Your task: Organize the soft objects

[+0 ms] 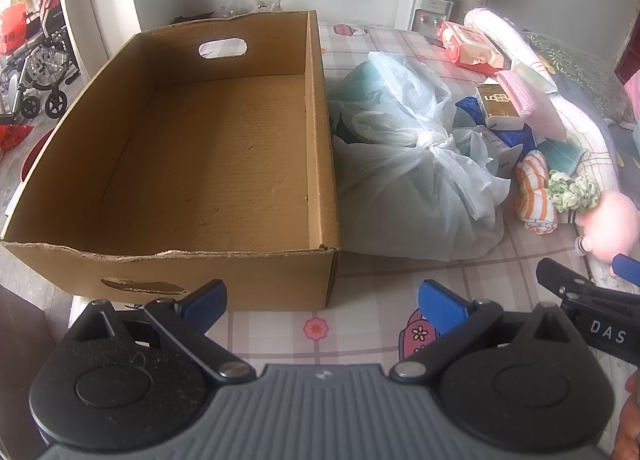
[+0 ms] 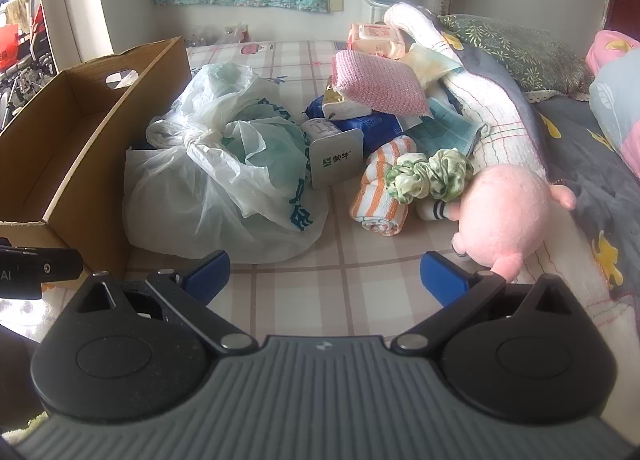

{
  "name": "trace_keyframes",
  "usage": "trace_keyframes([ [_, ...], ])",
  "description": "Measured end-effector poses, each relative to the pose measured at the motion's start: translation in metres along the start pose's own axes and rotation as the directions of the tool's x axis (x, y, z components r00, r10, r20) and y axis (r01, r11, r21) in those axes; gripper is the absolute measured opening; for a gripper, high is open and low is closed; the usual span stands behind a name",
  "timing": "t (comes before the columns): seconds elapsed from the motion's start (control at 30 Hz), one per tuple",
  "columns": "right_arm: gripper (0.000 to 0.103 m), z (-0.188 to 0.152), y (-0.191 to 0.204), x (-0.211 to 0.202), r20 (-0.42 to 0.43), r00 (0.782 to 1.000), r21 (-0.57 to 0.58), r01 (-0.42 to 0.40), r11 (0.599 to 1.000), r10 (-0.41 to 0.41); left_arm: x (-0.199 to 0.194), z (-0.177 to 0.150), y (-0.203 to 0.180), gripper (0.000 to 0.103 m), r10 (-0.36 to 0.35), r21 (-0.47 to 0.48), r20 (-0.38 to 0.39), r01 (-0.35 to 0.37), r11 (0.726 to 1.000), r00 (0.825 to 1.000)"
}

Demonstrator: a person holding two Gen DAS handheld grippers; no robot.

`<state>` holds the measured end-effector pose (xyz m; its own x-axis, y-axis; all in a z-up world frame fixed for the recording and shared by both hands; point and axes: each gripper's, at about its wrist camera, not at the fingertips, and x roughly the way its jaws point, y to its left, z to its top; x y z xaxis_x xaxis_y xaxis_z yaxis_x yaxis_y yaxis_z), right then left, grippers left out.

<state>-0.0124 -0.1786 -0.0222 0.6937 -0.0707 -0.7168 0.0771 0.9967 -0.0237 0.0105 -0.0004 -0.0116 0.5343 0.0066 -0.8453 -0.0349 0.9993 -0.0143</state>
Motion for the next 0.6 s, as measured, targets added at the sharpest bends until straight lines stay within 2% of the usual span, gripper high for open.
trace_keyframes([
  [0.6, 0.102, -0.0002, 0.0009, -0.0003, 0.002, 1.0, -0.001, -0.001, 1.0, 0.001, 0.001, -0.0013, 0.0013, 0.102, -0.001, 0.0, -0.002, 0.001, 1.0, 1.0],
])
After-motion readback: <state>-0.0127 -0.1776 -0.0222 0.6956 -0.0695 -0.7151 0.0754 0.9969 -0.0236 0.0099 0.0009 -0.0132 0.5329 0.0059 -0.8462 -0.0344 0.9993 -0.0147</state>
